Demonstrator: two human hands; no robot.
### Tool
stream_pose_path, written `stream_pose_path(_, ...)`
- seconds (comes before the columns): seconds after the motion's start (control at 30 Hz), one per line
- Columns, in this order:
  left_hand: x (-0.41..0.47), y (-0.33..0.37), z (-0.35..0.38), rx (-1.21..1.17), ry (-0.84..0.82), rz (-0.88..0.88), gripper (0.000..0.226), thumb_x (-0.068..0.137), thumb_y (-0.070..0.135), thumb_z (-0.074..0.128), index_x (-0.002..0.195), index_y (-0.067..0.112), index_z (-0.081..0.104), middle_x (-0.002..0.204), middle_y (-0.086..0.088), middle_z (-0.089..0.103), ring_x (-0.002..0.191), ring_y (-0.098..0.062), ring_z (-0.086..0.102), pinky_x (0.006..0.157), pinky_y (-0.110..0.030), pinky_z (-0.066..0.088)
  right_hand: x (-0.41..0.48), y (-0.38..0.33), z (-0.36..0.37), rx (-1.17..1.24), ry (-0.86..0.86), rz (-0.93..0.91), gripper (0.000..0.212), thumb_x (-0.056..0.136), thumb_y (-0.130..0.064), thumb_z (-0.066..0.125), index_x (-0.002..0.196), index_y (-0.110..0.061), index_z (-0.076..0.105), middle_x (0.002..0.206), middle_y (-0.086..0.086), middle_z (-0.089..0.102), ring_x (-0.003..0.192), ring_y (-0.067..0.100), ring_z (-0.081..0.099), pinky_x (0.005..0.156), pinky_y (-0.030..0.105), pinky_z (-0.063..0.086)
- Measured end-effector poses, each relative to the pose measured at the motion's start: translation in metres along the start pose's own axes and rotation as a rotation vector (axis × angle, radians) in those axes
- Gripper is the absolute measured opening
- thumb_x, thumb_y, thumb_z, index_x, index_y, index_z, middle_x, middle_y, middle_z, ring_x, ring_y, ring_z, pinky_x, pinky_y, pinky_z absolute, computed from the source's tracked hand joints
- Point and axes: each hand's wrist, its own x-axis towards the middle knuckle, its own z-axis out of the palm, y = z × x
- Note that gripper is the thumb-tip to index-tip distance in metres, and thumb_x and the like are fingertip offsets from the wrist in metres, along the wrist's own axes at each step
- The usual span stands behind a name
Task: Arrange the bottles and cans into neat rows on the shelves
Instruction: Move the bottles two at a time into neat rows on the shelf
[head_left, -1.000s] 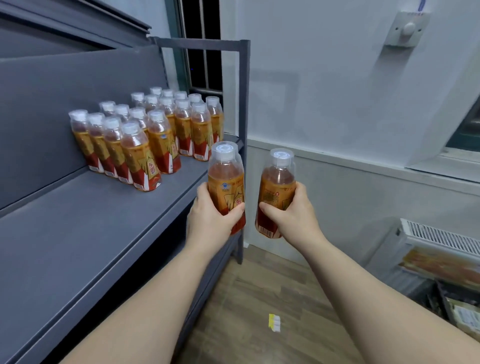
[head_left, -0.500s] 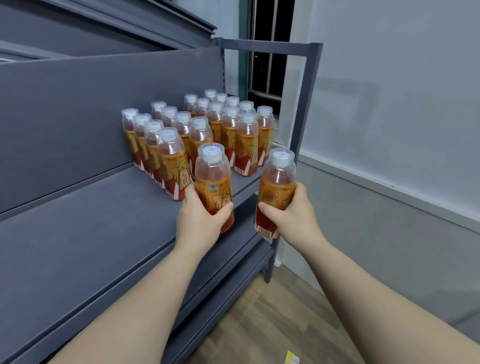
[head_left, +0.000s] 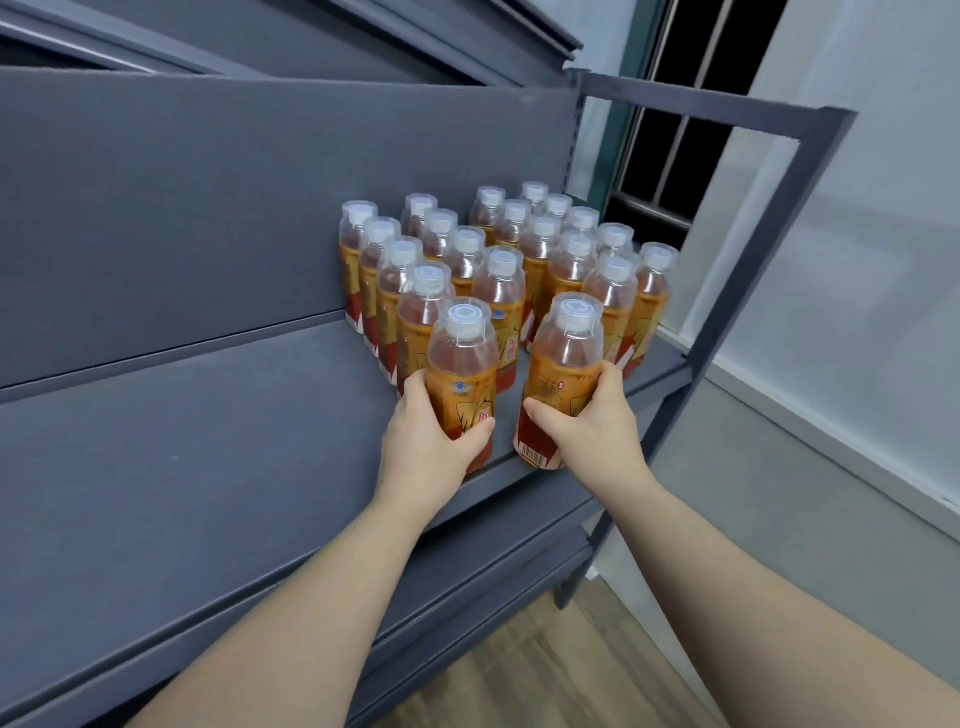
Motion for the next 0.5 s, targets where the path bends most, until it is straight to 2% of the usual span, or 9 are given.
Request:
stream_pose_path(0.2, 0.001, 0.003, 0.010, -0.011, 0.066, -0.047, 0.078, 0.079, 0.042, 0.081, 0.141, 0.030, 0.036, 0.135, 0.008, 0.053, 0.120, -0.012, 0.053, 0.099, -0.032, 0.048, 0.030, 0.011, 0.012, 0.026, -0.063, -0.034, 0.068, 0.078, -0.038, 0.082, 0.128, -0.027, 0.038, 0.125, -0.008, 0.056, 0.113, 0.013, 0.057, 0.096, 0.037, 0.053)
stream_pose_path(0.37, -0.003, 0.012, 0.019, 0.053, 0.133, -0.111, 0.078, 0.082, 0.041, 0.078, 0.146, 0.029, 0.035, 0.134, 0.004, 0.045, 0.118, -0.008, 0.046, 0.093, -0.023, 0.039, 0.051, 0.016, 0.017, 0.052, -0.140, -0.085, 0.081, 0.077, -0.038, 0.085, 0.138, -0.020, 0.035, 0.122, -0.011, 0.050, 0.111, 0.008, 0.051, 0.094, 0.028, 0.048)
stream_pose_path(0.43, -0.007, 0.014, 0.021, 0.074, 0.157, -0.134, 0.077, 0.083, 0.040, 0.078, 0.146, 0.029, 0.036, 0.134, 0.004, 0.046, 0.121, -0.010, 0.048, 0.095, -0.023, 0.040, 0.057, 0.019, 0.019, 0.063, -0.170, -0.099, 0.086, 0.075, -0.038, 0.086, 0.141, -0.020, 0.033, 0.124, -0.010, 0.048, 0.114, 0.010, 0.051, 0.094, 0.027, 0.047)
stream_pose_path(0.5, -0.011, 0.017, 0.023, 0.089, 0.182, -0.153, 0.077, 0.082, 0.039, 0.079, 0.146, 0.029, 0.037, 0.137, 0.006, 0.049, 0.123, -0.011, 0.050, 0.099, -0.028, 0.044, 0.062, 0.022, 0.020, 0.065, -0.190, -0.111, 0.090, 0.073, -0.041, 0.087, 0.142, -0.020, 0.031, 0.131, -0.007, 0.049, 0.119, 0.013, 0.052, 0.098, 0.032, 0.049)
